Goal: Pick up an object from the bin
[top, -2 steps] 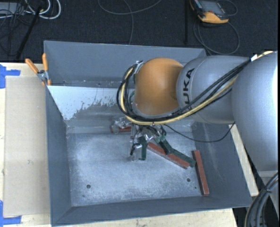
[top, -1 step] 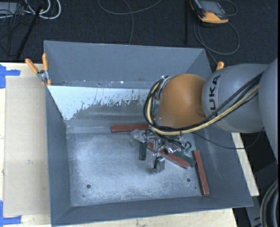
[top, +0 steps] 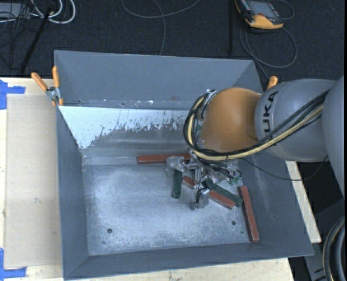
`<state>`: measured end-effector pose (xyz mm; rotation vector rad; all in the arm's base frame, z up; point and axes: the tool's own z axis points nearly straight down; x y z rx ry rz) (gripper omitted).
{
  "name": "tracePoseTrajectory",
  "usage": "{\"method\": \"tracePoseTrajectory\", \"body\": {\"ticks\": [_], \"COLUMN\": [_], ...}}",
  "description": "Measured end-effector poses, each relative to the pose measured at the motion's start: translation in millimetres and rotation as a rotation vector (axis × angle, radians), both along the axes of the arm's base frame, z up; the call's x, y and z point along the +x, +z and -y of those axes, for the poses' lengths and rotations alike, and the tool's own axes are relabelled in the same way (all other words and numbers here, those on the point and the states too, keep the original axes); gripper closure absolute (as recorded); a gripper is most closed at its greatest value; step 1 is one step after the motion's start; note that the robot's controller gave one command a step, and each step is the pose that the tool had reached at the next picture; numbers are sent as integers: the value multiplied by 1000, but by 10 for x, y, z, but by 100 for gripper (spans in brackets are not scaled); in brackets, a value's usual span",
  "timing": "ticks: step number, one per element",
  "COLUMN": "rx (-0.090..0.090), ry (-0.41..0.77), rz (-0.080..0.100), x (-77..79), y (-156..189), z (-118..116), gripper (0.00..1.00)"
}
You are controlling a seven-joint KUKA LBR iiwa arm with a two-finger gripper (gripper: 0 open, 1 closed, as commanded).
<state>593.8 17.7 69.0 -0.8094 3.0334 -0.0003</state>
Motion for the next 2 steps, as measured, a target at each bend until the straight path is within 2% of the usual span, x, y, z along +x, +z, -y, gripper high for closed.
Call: {"method": "tracePoseTrajectory", "body": {"ticks": [1,2], "rx": [2,-1], "ry": [-3,16], "rz": [-1,6], "x": [-2,-236], "y": [10,1480], "z": [-15,449], "gripper": [100,100]}}
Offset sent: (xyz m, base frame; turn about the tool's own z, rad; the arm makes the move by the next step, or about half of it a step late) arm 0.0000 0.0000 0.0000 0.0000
